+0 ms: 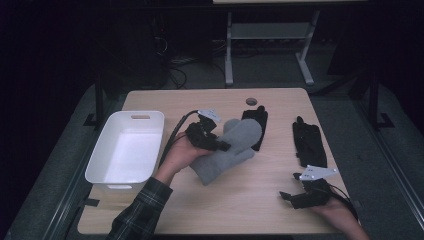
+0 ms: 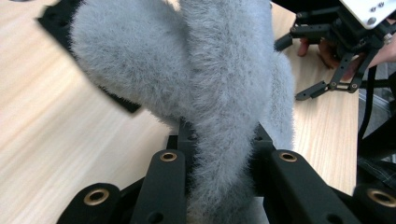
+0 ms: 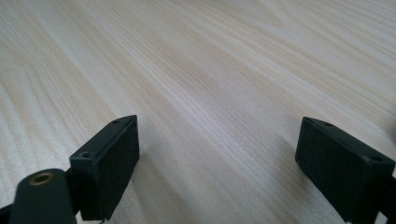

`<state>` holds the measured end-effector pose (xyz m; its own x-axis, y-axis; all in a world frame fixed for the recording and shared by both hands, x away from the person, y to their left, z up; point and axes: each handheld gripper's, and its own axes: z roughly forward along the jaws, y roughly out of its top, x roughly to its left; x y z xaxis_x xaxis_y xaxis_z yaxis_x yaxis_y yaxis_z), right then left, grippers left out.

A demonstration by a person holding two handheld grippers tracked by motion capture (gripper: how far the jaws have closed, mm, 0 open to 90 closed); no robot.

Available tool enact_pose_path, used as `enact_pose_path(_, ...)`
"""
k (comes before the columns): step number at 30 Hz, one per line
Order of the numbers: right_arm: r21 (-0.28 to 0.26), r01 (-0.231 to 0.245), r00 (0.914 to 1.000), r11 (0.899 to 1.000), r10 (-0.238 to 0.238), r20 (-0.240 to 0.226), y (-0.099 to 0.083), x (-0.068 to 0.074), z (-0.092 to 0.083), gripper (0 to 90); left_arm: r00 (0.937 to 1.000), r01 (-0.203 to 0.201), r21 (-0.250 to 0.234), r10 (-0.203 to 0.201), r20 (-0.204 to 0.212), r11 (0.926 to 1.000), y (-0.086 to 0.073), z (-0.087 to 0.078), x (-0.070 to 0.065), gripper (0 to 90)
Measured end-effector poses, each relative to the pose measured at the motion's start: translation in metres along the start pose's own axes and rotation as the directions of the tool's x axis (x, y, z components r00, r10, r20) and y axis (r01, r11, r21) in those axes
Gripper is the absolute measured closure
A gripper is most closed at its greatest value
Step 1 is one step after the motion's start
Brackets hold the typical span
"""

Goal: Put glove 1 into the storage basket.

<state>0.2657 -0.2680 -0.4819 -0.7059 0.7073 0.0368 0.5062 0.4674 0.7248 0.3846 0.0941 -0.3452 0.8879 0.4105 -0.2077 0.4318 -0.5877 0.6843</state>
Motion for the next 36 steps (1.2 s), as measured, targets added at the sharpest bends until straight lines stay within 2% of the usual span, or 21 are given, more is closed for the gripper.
enact_pose_path(4, 0.001, 0.002, 1.0000, 1.000, -0.002, 0.000, 0.000, 0.000, 0.000, 13.4, 0.9993, 0.019, -0.018, -0.020, -0.030, 0.9997, 0.001, -0.026, 0.006, 73.7)
enact_pose_path(6, 0.003, -0.001, 1.0000, 1.000, 0.001, 0.000, 0.000, 0.000, 0.000, 13.4, 0.9990, 0.021, -0.019, -0.022, -0.039, 0.9996, 0.000, -0.031, 0.007, 73.7)
enact_pose_path(7, 0.002, -0.005, 1.0000, 1.000, 0.005, 0.000, 0.000, 0.000, 0.000, 13.3, 0.9981, 0.024, -0.021, -0.025, -0.056, 0.9995, 0.000, -0.043, 0.010, 73.7)
enact_pose_path(8, 0.003, -0.002, 1.0000, 1.000, 0.002, 0.000, 0.000, 0.000, 0.000, 13.4, 0.9981, 0.024, -0.021, -0.025, -0.056, 0.9995, 0.000, -0.043, 0.010, 73.7)
enact_pose_path(10, 0.002, -0.005, 1.0000, 1.000, 0.005, 0.001, 0.000, 0.000, 0.000, 13.3, 0.9970, 0.033, -0.027, -0.035, -0.069, 0.9991, -0.002, -0.054, 0.013, 73.7)
enact_pose_path(11, 0.003, -0.006, 1.0000, 1.000, 0.006, 0.001, 0.000, 0.000, 0.000, 13.3, 0.9955, 0.039, -0.027, -0.041, -0.085, 0.9989, -0.004, -0.065, 0.016, 73.7)
enact_pose_path(13, 0.003, -0.006, 1.0000, 1.000, 0.006, 0.002, 0.000, 0.000, 0.000, 13.3, 0.9940, 0.048, -0.034, -0.051, -0.097, 0.9983, -0.005, -0.070, 0.018, 73.7)
enact_pose_path(14, 0.002, -0.006, 1.0000, 1.000, 0.006, 0.002, 0.000, 0.000, 0.000, 13.3, 0.9913, 0.065, -0.042, -0.069, -0.112, 0.9970, -0.008, -0.080, 0.020, 73.7)
enact_pose_path(15, 0.002, -0.006, 1.0000, 1.000, 0.006, 0.002, 0.000, 0.000, 0.000, 13.3, 0.9913, 0.065, -0.042, -0.069, -0.112, 0.9970, -0.008, -0.080, 0.020, 73.7)
enact_pose_path(17, 0.003, -0.006, 1.0000, 1.000, 0.006, 0.003, 0.000, 0.000, 0.000, 13.3, 0.9879, 0.071, -0.055, -0.078, -0.134, 0.9959, -0.012, -0.098, 0.025, 73.7)
enact_pose_path(18, 0.003, -0.005, 1.0000, 1.000, 0.005, 0.003, 0.000, 0.000, 0.000, 13.3, 0.9879, 0.071, -0.055, -0.078, -0.134, 0.9959, -0.012, -0.098, 0.025, 73.7)
enact_pose_path(20, 0.003, -0.004, 1.0000, 1.000, 0.004, 0.004, 0.000, 0.000, 0.000, 13.3, 0.9848, 0.080, -0.064, -0.088, -0.149, 0.9948, -0.014, -0.110, 0.026, 73.7)
enact_pose_path(21, 0.002, -0.004, 1.0000, 1.000, 0.004, 0.004, 0.000, 0.000, 0.000, 13.3, 0.9817, 0.088, -0.068, -0.098, -0.163, 0.9938, -0.017, -0.122, 0.028, 73.7)
enact_pose_path(22, 0.002, -0.005, 1.0000, 1.000, 0.005, 0.004, 0.000, 0.000, 0.000, 13.2, 0.9817, 0.088, -0.068, -0.098, -0.163, 0.9938, -0.017, -0.122, 0.028, 73.7)
enact_pose_path(26, 0.002, -0.005, 1.0000, 1.000, 0.005, 0.004, 0.000, 0.000, 0.000, 13.3, 0.9725, 0.100, -0.076, -0.114, -0.203, 0.9921, -0.025, -0.146, 0.032, 73.7)
enact_pose_path(29, 0.002, -0.005, 1.0000, 1.000, 0.005, 0.004, 0.000, 0.000, 0.000, 13.3, 0.9645, 0.126, -0.093, -0.144, -0.221, 0.9877, -0.036, -0.161, 0.036, 73.7)
enact_pose_path(30, 0.002, -0.007, 1.0000, 1.000, 0.007, 0.005, 0.000, 0.000, 0.000, 13.3, 0.9581, 0.138, -0.099, -0.158, -0.239, 0.9854, -0.044, -0.170, 0.039, 73.7)
enact_pose_path(31, 0.002, -0.007, 1.0000, 1.000, 0.007, 0.005, 0.000, 0.000, 0.000, 13.2, 0.9581, 0.138, -0.099, -0.158, -0.239, 0.9854, -0.044, -0.170, 0.039, 73.7)
enact_pose_path(32, 0.002, -0.007, 1.0000, 1.000, 0.007, 0.006, 0.000, 0.000, 0.000, 13.2, 0.9505, 0.160, -0.103, -0.181, -0.253, 0.9818, -0.054, -0.177, 0.044, 73.7)
enact_pose_path(33, 0.002, -0.007, 1.0000, 1.000, 0.007, 0.006, 0.000, 0.000, 0.000, 13.2, 0.9505, 0.160, -0.103, -0.181, -0.253, 0.9818, -0.054, -0.177, 0.044, 73.7)
enact_pose_path(36, 0.002, -0.009, 0.9999, 1.000, 0.009, 0.007, 0.000, 0.000, 0.001, 13.2, 0.9375, 0.195, -0.103, -0.216, -0.273, 0.9754, -0.071, -0.187, 0.052, 73.7)
